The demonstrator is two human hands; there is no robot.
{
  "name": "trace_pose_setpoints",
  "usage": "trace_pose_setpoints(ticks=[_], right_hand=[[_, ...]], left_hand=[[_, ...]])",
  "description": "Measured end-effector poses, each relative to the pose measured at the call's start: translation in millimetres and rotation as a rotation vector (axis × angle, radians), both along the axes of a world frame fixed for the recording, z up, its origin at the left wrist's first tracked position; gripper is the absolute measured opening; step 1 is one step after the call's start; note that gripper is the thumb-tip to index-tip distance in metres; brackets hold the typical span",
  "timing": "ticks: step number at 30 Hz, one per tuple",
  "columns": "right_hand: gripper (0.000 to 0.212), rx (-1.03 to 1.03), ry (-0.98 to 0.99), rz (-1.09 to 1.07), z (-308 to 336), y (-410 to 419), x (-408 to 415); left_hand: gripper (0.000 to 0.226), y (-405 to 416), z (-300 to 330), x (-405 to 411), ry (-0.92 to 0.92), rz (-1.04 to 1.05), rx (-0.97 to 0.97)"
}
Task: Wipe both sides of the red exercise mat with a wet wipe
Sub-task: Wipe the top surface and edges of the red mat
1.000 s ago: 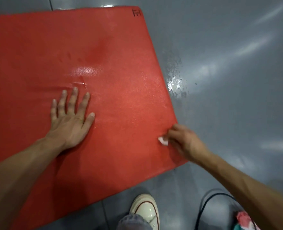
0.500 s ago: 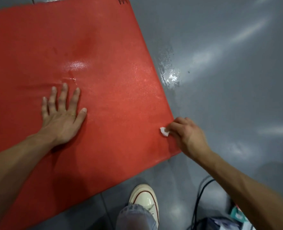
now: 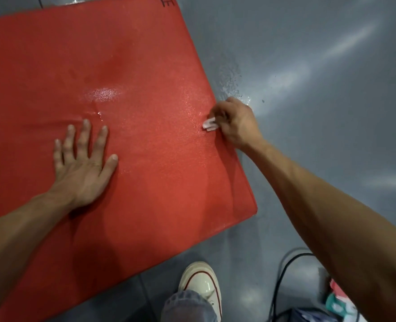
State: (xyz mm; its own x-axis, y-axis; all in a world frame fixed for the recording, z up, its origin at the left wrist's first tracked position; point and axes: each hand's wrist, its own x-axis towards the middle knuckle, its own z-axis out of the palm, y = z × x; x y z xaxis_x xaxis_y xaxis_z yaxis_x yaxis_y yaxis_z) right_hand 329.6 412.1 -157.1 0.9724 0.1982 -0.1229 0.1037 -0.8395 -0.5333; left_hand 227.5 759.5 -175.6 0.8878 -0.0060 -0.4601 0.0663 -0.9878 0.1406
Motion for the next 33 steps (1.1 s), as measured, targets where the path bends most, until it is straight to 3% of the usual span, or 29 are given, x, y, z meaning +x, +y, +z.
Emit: trace_pose_setpoints(ticks=[8, 12, 17, 23, 28, 30, 33], right_hand=[[0.008, -0.006, 0.109, 0.119, 10.5, -46.5, -97.7], [0.009, -0.027, 0.057, 0.162, 13.6, -38.0, -64.5], [0.037, -0.037, 0.002, 0.223, 13.0, -22.0, -49.5], [0.009, -0.047, 0.175, 0.242, 16.1, -60.1, -147.0], [0.01, -0.076, 0.058, -0.035, 12.4, -65.8, -161.6], [0.022, -0.006, 0.09, 0.003, 15.8, -49.4, -194.4], [0.017, 0.023, 0.152, 0.102, 18.1, -37.2, -233.3]], left_hand=[[0.081, 0.8, -3.3, -2.8, -0.021, 0.023, -0.04], [0.081, 1.3, -5.1, -2.9, -0.027, 0.027, -0.038], [0.083, 2.2, -6.1, -1.2, 0.012, 0.031, -0.037], [0.079, 3.9, -9.1, -2.8, -0.016, 0.025, -0.03], [0.08, 4.7, -10.2, -2.3, -0.009, 0.023, -0.037], [0.081, 4.7, -9.9, -2.6, -0.009, 0.028, -0.04], [0.082, 4.3, -10.0, -1.9, -0.011, 0.032, -0.048]])
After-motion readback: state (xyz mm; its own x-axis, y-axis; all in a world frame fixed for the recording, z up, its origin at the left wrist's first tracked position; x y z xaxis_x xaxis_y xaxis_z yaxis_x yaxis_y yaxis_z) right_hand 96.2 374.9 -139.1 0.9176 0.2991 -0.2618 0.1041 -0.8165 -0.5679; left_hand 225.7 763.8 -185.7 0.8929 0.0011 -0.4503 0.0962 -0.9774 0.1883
